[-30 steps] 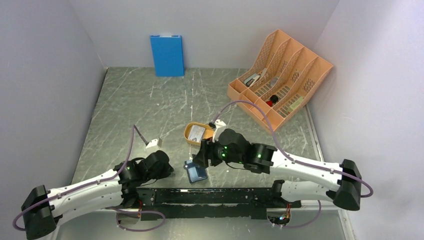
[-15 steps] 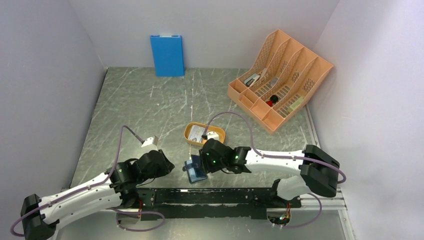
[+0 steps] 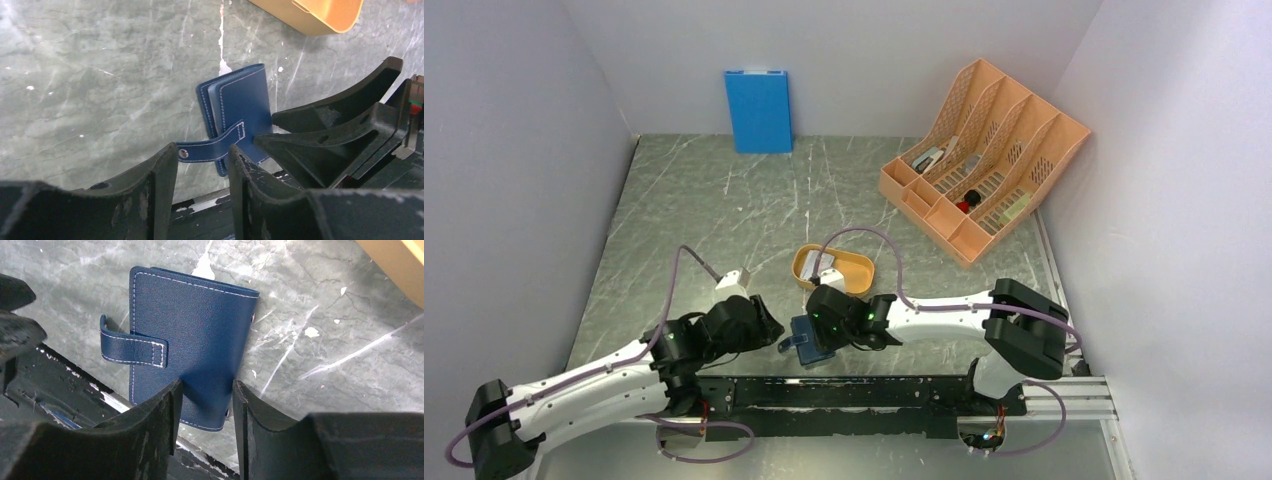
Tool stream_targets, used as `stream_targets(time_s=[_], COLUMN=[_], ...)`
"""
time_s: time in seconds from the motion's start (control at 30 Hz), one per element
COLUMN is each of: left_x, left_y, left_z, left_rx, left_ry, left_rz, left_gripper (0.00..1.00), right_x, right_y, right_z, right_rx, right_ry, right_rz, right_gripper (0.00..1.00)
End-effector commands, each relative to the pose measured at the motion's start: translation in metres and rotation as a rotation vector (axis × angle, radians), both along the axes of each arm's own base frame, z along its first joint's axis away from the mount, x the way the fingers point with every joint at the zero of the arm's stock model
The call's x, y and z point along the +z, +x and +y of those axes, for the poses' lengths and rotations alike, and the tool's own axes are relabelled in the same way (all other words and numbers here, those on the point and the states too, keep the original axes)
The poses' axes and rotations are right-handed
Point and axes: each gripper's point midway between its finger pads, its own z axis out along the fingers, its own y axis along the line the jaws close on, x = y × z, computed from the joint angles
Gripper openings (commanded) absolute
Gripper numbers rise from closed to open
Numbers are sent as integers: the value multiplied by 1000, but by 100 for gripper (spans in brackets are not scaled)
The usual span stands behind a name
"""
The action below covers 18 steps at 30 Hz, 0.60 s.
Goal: Put the credit cards into the card holder
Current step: Adjust the card holder at the center of the board.
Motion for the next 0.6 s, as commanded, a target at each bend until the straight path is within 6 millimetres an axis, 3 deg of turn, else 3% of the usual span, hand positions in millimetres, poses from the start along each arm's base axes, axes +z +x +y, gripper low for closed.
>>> stream_targets(time_s=[0.0, 0.33, 0.47, 0.57], left_x=[19, -13, -19, -25], left_y=[3, 5, 5, 4], left_z=[-28, -40, -42, -39], left_rx=[-89, -136, -137, -133], left_ry=[-58, 35, 40, 60], left_rz=[-25, 34, 42, 56], left_gripper=[49, 60, 59, 52], right_x=[-10, -15, -16, -15], right_y=[3, 2, 1, 1], right_z=[-7, -8, -7, -6], right_rx=[-30, -51, -46, -48], right_ry=[-69, -94, -92, -86], right_rz=[-30, -33, -31, -30], right_gripper=[45, 48, 48, 48])
